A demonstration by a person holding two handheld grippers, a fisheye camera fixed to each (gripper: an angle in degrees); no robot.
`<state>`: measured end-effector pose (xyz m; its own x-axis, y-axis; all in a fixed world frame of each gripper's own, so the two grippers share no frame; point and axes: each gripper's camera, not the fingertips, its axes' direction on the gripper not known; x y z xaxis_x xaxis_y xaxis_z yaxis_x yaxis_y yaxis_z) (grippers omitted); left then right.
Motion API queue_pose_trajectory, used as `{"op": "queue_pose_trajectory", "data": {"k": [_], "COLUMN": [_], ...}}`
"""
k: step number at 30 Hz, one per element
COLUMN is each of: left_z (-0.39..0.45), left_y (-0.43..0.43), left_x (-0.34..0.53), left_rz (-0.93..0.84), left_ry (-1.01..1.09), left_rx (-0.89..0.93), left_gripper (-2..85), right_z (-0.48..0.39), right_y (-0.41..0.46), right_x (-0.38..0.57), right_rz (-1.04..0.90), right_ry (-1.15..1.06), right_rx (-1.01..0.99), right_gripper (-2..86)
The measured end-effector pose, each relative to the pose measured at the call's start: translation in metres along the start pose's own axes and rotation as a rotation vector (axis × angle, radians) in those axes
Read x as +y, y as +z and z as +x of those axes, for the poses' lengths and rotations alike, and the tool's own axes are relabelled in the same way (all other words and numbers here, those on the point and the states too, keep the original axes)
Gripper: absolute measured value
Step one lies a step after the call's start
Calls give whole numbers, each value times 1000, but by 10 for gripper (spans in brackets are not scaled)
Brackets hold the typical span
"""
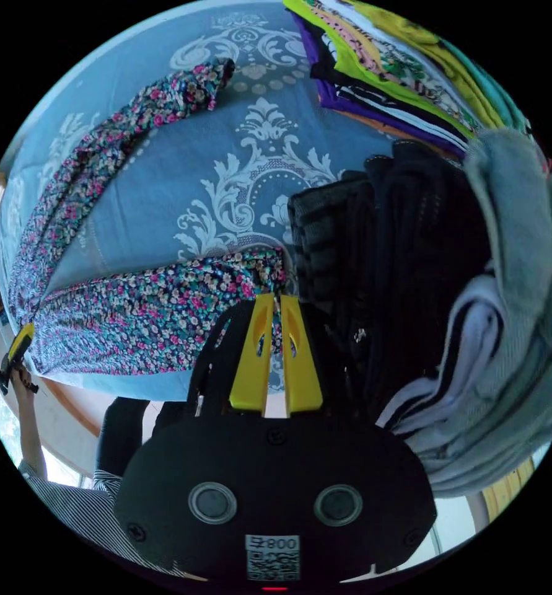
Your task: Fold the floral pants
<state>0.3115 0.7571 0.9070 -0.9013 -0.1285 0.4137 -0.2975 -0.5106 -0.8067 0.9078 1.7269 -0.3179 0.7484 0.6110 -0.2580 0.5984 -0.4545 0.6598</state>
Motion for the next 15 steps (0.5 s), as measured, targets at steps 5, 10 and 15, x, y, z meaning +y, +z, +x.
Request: {"op": "queue_pose_trajectory", "data": {"k": [5, 10, 15], "left_z": [4, -8, -20], "left_y": [20, 57, 51], "left_x": [42, 53, 40], "left_rz": [-181, -339, -376], "left_ry": [48, 58, 111], "left_rx": [0, -97, -74], "left_gripper": [66, 30, 8], "right_z": [-5, -32, -44], "right_y": [5, 47, 73], "right_x": [33, 24, 16], "right_rz": [5, -86, -148], "right_ry": [-40, -130, -200], "right_rx": [-67, -33, 38], "right_gripper": [62, 58, 17]}}
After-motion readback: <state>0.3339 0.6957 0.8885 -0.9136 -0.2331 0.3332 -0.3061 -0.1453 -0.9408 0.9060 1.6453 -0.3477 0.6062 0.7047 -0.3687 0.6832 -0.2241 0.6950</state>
